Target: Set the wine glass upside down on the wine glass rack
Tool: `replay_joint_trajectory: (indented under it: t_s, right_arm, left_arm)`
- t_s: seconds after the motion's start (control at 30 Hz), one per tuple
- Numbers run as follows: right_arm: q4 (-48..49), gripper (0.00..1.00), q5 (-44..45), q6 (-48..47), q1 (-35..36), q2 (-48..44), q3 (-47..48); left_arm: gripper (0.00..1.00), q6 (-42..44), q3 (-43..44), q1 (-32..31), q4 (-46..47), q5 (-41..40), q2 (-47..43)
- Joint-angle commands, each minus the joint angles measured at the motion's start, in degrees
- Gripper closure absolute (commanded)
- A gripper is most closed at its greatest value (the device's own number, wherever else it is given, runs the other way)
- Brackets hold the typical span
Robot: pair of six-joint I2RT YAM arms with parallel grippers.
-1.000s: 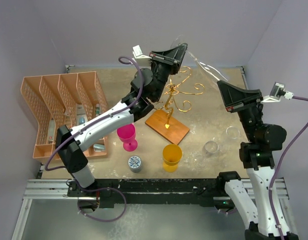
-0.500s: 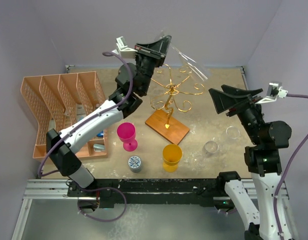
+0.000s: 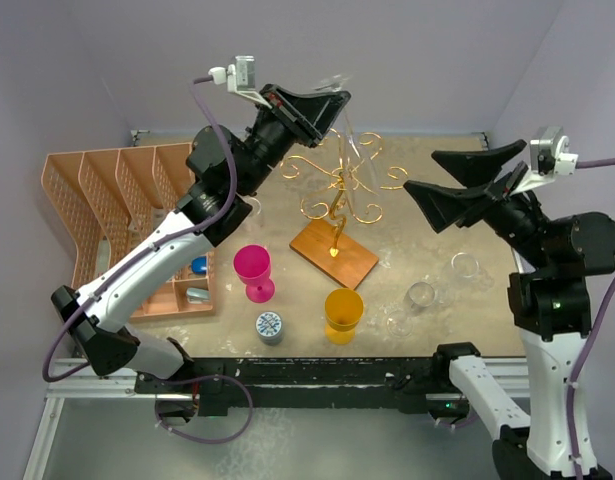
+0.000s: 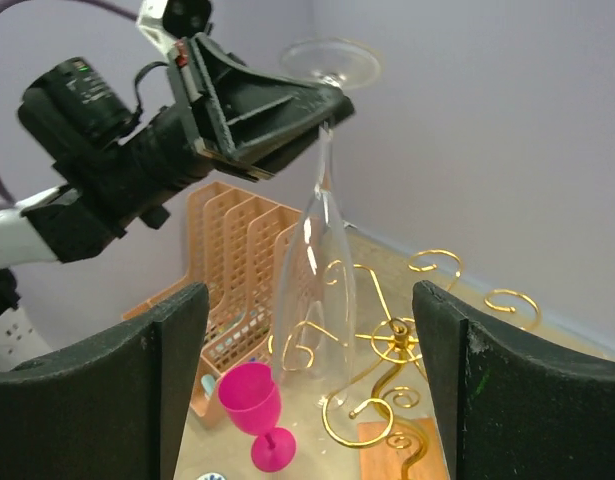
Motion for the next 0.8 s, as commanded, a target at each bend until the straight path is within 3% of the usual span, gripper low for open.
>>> replay_joint_trajectory:
  t_s: [0.0, 0.23, 0.47, 0.67, 0.77]
  right_arm:
    - [2.7, 0.18, -10.0, -0.1, 0.0, 4.6, 3.9]
    - [8.6, 0.20, -15.6, 3.0, 0.1, 9.8, 3.0]
    - [15.3, 0.35, -15.0, 7.8, 2.4, 12.8, 1.7]
    - [20.4, 0.37, -14.2, 10.9, 7.2, 13.4, -0.9]
    - [20.4, 0.45, -13.3, 11.3, 7.9, 13.7, -1.5]
  left_arm:
    - [1.00, 6.7, 1.6, -0.4, 0.9, 13.0, -1.5]
    - [1.00, 8.6, 1.9, -2.0, 3.0, 19.5, 0.0]
    - [1.00, 7.2, 1.7, -3.5, 7.4, 23.3, 1.9]
    - [1.00, 7.2, 2.3, -4.1, 8.4, 24.4, 3.2]
    - [1.00, 7.1, 1.8, -4.4, 9.3, 24.8, 3.3]
